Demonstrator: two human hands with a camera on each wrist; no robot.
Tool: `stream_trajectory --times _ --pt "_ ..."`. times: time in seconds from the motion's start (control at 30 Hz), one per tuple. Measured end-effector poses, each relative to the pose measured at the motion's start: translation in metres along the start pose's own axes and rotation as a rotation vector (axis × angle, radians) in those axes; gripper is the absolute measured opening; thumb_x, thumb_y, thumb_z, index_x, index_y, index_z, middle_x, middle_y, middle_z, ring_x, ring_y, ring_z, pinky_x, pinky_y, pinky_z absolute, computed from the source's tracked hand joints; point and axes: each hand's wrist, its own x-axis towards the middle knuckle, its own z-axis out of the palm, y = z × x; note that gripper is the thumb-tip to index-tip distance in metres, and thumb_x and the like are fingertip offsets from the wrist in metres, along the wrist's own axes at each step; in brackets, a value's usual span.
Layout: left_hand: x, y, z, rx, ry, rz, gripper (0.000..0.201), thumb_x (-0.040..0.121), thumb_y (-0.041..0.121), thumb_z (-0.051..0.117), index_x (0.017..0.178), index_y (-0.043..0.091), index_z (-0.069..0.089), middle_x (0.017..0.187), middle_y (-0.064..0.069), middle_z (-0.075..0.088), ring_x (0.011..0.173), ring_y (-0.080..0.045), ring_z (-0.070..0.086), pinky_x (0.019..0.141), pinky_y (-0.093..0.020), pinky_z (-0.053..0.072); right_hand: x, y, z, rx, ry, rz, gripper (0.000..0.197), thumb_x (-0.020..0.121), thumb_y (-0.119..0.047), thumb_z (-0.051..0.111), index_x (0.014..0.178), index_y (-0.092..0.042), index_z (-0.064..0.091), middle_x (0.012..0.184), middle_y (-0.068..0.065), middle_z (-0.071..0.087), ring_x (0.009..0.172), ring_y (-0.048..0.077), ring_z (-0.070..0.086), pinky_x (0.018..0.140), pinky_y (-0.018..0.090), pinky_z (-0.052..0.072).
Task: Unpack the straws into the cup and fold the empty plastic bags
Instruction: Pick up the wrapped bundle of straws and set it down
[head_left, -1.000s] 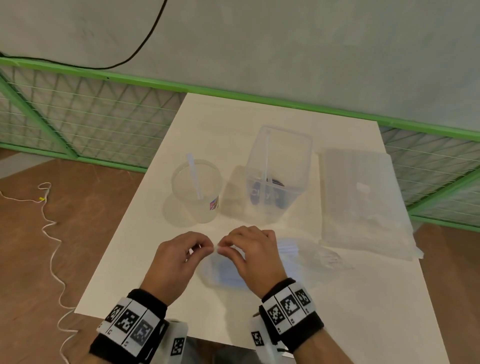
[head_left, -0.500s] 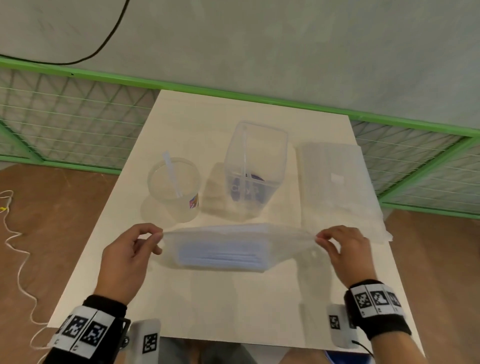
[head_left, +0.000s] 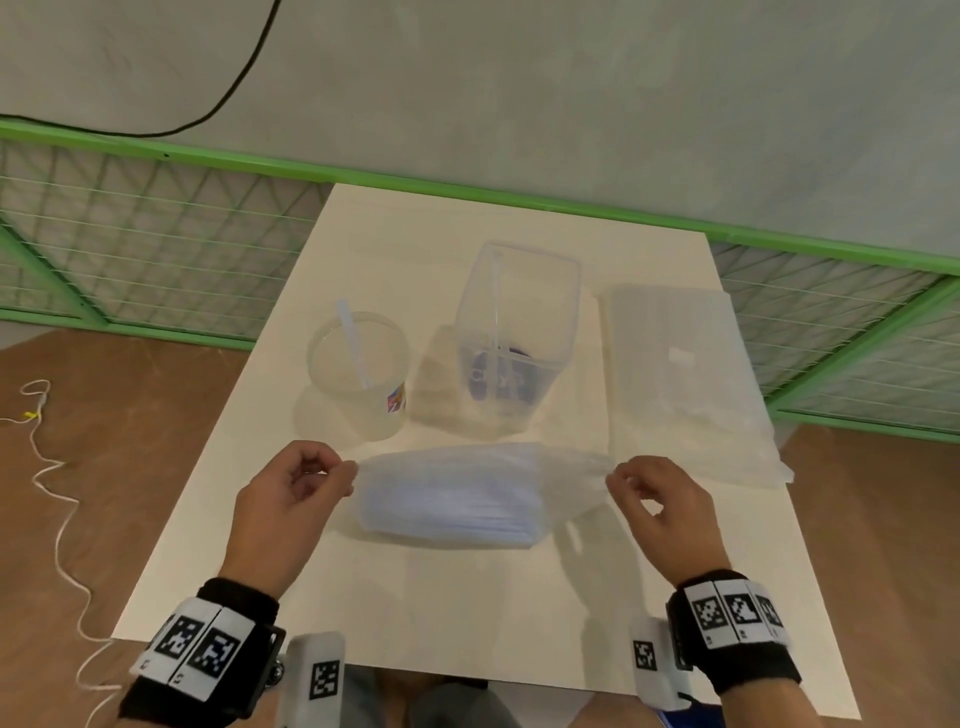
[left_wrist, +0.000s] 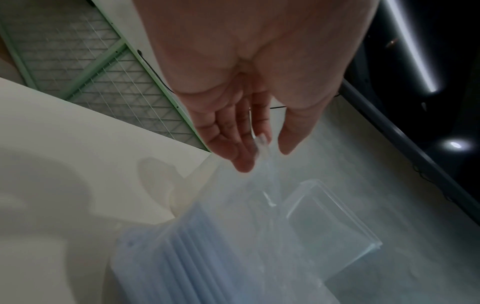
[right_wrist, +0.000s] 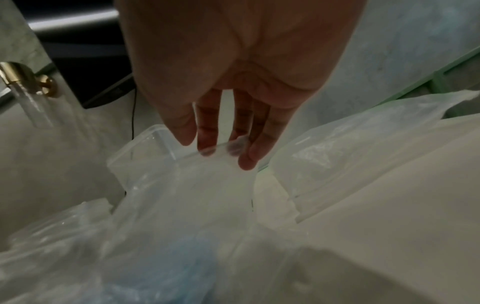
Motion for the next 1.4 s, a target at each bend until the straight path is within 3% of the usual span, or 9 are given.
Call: stream_trajectory --times 0.2,0.43,0.63,0.8,0.87,0.93,1.03,1.23,1.4 --pt "0.0 0.006 0.011 0.167 0.023 0.027 0.013 0.081 0.018 0.077 0.079 0.017 0.064 0.072 0.002 0.064 0.06 0.0 0.056 0.057 -0.004 0.04 0.005 0.009 0.006 -0.153 -0.047 0.033 0.009 0.085 -0.023 0.074 0.081 -0.018 0.08 0.094 -0.003 0.054 0.087 0.015 0.058 0.072 0.022 0.043" --pt "-0.005 0.011 0.018 0.312 -0.137 0.089 0.026 0.071 0.004 0.075 0.083 0.022 0.06 0.078 -0.005 0.057 0.065 -0.013 0.048 0.062 -0.019 0.039 0.005 0.002 0.014 -0.354 -0.213 0.012 0.088 0.068 -0.014 0.074 0.147 -0.02 0.036 0.136 0.0 0.027 0.12 0.025 0.029 0.099 0.03 0.033" --pt "-0.01 0.009 0.03 0.458 -0.153 0.385 0.026 0.083 -0.003 0.063 0.078 0.021 0.053 0.073 0.004 0.044 0.065 -0.009 0.045 0.062 -0.011 0.036 0.009 -0.008 0.022 -0.461 -0.174 -0.008 0.049 0.073 -0.002 0.073 0.118 -0.021 0.067 0.137 0.009 0.044 0.11 0.032 0.046 0.088 0.033 0.047" --pt "-0.006 0.001 0.031 0.7 -0.262 0.384 0.037 0.077 -0.014 0.053 0.068 0.019 0.066 0.096 0.001 0.045 0.06 -0.009 0.042 0.055 -0.014 0.029 0.009 -0.021 0.015 -0.731 -0.44 0.112 0.104 0.072 -0.006 0.068 0.153 -0.025 0.006 0.148 0.003 0.009 0.115 0.027 0.036 0.09 0.03 0.048" --pt "-0.008 0.002 0.034 0.851 -0.342 0.32 0.045 0.082 -0.008 0.05 0.096 0.027 0.074 0.116 -0.002 0.047 0.076 -0.014 0.043 0.067 -0.018 0.031 0.008 -0.026 0.014 -0.713 -0.501 0.122 0.114 0.071 -0.005 0.07 0.153 -0.025 -0.006 0.151 0.002 -0.001 0.119 0.028 0.035 0.091 0.032 0.049" --pt "-0.01 0.002 0.038 1.065 -0.407 0.243 0.059 0.088 0.003 0.046 0.134 0.04 0.052 0.142 0.0 0.034 0.103 -0.019 0.043 0.085 -0.024 0.038 0.009 -0.032 0.012 -0.645 -0.538 0.141 0.104 0.074 0.0 0.063 0.154 -0.025 0.001 0.152 0.002 0.007 0.12 0.028 0.036 0.091 0.032 0.049" --pt "-0.01 0.008 0.042 1.175 -0.491 0.164 0.065 0.092 0.006 0.04 0.147 0.04 0.031 0.15 0.003 0.026 0.119 -0.023 0.041 0.099 -0.032 0.044 0.013 -0.04 0.011 -0.62 -0.541 0.137 0.072 0.083 0.001 0.049 0.147 -0.029 0.034 0.139 0.004 0.036 0.121 0.025 0.038 0.094 0.033 0.048" --pt "0.0 0.017 0.05 1.025 -0.386 0.063 0.016 0.088 0.007 0.046 0.1 0.016 0.05 0.104 0.002 0.06 0.093 -0.021 0.056 0.081 -0.035 0.051 0.012 -0.049 0.015 -0.669 -0.772 0.207 0.041 0.088 -0.011 0.054 0.122 -0.032 0.063 0.127 0.0 0.042 0.125 0.02 0.038 0.1 0.035 0.046" --pt "-0.001 0.025 0.048 1.163 -0.434 0.064 0.01 0.092 0.009 0.048 0.095 0.009 0.057 0.11 -0.005 0.039 0.083 -0.023 0.051 0.08 -0.029 0.05 0.011 -0.057 0.009 -0.656 -0.817 0.145 0.054 0.082 0.008 0.051 0.097 -0.039 0.073 0.113 -0.005 0.042 0.112 0.016 0.044 0.089 0.033 0.051"
